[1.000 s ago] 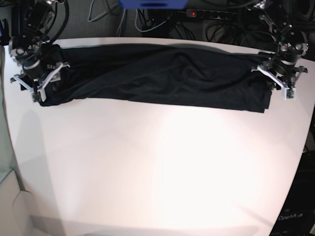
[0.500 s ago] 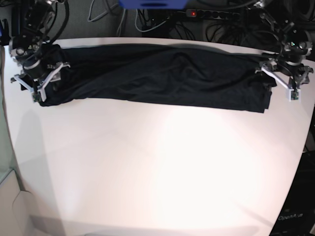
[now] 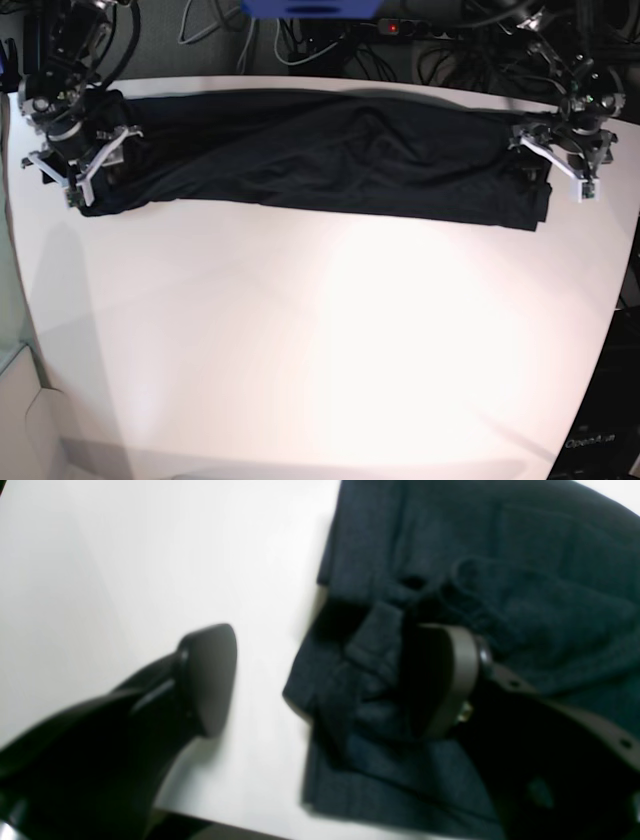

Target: Fold the T-shirt properly

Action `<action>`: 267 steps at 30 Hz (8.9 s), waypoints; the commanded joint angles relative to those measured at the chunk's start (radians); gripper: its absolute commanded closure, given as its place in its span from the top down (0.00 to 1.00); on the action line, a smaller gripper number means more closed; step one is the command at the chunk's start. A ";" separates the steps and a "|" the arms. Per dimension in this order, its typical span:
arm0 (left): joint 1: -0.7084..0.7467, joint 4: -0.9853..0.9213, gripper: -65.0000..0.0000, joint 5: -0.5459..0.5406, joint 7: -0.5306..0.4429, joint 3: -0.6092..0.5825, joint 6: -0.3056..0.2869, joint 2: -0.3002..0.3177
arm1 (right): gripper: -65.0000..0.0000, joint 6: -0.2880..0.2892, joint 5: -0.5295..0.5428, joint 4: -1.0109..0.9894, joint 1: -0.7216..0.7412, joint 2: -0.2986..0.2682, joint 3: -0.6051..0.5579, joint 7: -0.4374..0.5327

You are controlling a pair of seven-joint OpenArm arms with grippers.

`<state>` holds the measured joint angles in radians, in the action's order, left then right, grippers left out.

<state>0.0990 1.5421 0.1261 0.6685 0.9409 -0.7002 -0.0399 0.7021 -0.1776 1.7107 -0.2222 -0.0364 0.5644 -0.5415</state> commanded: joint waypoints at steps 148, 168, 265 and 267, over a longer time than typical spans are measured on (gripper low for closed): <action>-0.084 0.061 0.06 -0.383 0.182 -1.502 0.018 0.122 | 0.49 -0.004 0.010 0.025 0.005 -0.012 0.006 0.014; -0.149 -0.028 0.06 -0.641 0.182 -1.084 0.032 0.268 | 0.49 -0.004 0.010 0.024 0.020 -0.010 0.010 0.016; -0.071 -0.495 0.06 -0.618 0.001 -0.939 0.020 0.386 | 0.00 -0.004 0.011 0.226 -0.053 0.166 -0.071 0.042; -0.071 -0.495 0.06 -0.676 0.001 -0.939 0.020 0.407 | 0.00 -0.004 0.010 0.228 -0.076 0.184 -0.106 0.042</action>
<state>0.0109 1.0687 -0.6853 0.5503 0.0048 -0.7647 0.3481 0.7010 -0.1799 1.9205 -0.3027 0.1501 0.4591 -0.5205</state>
